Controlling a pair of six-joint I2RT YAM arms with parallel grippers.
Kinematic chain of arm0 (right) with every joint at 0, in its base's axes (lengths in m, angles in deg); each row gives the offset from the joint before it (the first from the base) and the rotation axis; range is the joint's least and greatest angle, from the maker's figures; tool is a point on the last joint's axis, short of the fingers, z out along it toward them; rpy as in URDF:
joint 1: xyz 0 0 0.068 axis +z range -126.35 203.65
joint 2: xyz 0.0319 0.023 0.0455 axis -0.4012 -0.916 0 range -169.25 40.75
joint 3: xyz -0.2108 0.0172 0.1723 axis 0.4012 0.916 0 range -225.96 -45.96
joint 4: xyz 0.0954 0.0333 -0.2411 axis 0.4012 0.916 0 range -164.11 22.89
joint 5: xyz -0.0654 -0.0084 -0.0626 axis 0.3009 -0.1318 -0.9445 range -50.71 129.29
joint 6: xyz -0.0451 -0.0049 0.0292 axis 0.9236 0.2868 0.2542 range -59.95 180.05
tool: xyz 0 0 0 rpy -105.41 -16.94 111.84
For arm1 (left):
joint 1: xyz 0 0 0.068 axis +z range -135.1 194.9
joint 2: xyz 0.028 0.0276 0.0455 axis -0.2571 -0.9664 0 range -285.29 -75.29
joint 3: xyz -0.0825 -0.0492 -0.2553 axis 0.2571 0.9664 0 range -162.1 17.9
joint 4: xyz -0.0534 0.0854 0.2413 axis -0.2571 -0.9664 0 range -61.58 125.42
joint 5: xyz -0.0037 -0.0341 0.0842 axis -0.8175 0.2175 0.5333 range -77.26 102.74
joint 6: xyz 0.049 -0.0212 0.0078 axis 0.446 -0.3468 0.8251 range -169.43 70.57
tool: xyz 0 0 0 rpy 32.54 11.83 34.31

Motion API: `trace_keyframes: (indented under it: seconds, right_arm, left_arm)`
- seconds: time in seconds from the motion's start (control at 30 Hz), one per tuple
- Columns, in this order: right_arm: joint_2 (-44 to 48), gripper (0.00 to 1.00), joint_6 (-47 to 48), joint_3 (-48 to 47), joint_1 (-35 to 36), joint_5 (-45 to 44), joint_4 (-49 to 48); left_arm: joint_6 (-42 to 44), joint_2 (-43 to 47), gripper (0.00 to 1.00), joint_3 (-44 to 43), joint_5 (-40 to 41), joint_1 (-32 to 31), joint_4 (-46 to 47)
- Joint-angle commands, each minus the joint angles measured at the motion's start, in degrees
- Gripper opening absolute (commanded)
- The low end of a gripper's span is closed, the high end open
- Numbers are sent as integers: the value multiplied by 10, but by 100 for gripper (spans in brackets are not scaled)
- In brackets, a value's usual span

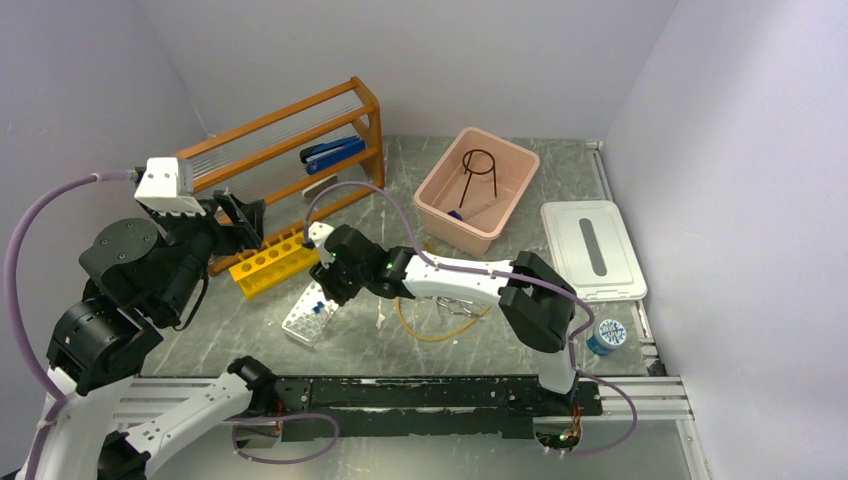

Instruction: Organize the chemistry lab equipment

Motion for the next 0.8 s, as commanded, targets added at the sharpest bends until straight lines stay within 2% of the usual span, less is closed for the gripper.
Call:
trace_keyframes:
  seconds: [0.0, 0.27, 0.5, 0.77]
  right_arm:
    - [-6, 47, 11, -27, -1, 23, 18]
    - [0, 47, -4, -34, 0, 14, 18]
    - [63, 50, -38, -18, -1, -5, -2]
    - [165, 52, -99, 73, -25, -145, 20]
  left_arm:
    - [-3, 1, 81, 4, -9, 2, 2]
    - [-4, 3, 81, 1, -9, 2, 0]
    - [-5, 3, 81, 8, -13, 2, 3]
    - [-13, 15, 84, 60, -58, 2, 26]
